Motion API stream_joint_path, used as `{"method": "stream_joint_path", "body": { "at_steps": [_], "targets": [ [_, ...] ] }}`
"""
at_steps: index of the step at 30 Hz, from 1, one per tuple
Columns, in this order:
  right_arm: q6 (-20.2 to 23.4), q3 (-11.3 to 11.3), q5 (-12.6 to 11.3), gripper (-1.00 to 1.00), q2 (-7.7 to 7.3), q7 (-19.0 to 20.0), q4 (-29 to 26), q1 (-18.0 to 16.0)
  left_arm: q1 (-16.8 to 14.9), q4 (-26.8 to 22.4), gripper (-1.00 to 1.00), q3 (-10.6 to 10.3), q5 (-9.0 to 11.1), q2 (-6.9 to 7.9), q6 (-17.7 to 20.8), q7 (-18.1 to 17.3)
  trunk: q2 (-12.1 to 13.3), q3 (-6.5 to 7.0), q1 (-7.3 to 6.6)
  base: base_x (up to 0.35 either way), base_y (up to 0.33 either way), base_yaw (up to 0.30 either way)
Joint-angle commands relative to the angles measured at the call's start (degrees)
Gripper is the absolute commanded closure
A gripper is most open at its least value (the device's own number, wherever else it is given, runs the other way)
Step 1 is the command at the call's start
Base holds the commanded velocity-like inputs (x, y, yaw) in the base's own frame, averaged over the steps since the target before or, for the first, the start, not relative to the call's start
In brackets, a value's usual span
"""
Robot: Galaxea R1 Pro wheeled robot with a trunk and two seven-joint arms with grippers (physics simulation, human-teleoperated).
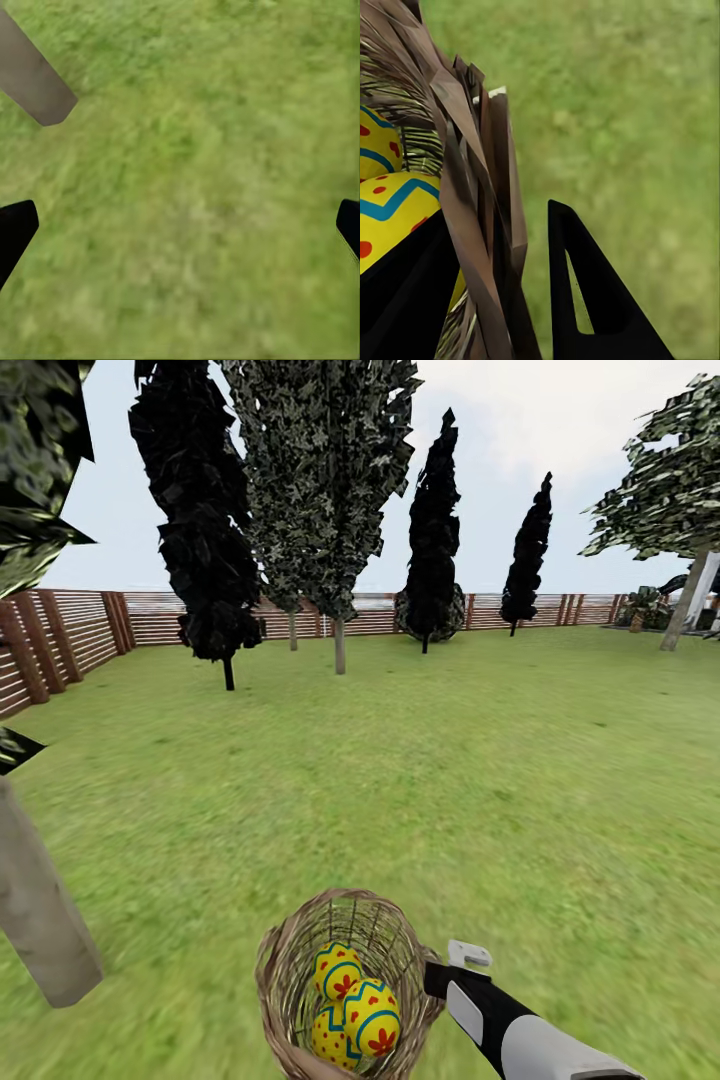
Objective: Take the three Easter eggs out of the wicker basket on the lawn in the garden, then place them on the lawn next to a single tree (choose any tree) so that all three eggs are next to the same tree and none are left in the basket.
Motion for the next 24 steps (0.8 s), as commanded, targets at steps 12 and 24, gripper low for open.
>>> {"method": "stream_joint_path", "body": {
  "at_steps": [12, 24],
  "targets": [
    [0.33, -0.07, -0.41, 1.00, 0.02, -0.29, -0.14, 0.00, -0.07, -0.17, -1.00, 0.09, 0.46, -0.03, 0.02, -0.40, -0.03, -0.05, 0.03, 0.176, -0.035, 0.000],
    [0.27, -0.05, -0.41, 1.00, 0.02, -0.28, 0.15, -0.02, -0.07, -0.20, -1.00, 0.10, 0.46, 0.00, 0.19, -0.56, -4.04, -1.84, 2.23, 0.000, 0.000, 0.000]
  ]
}}
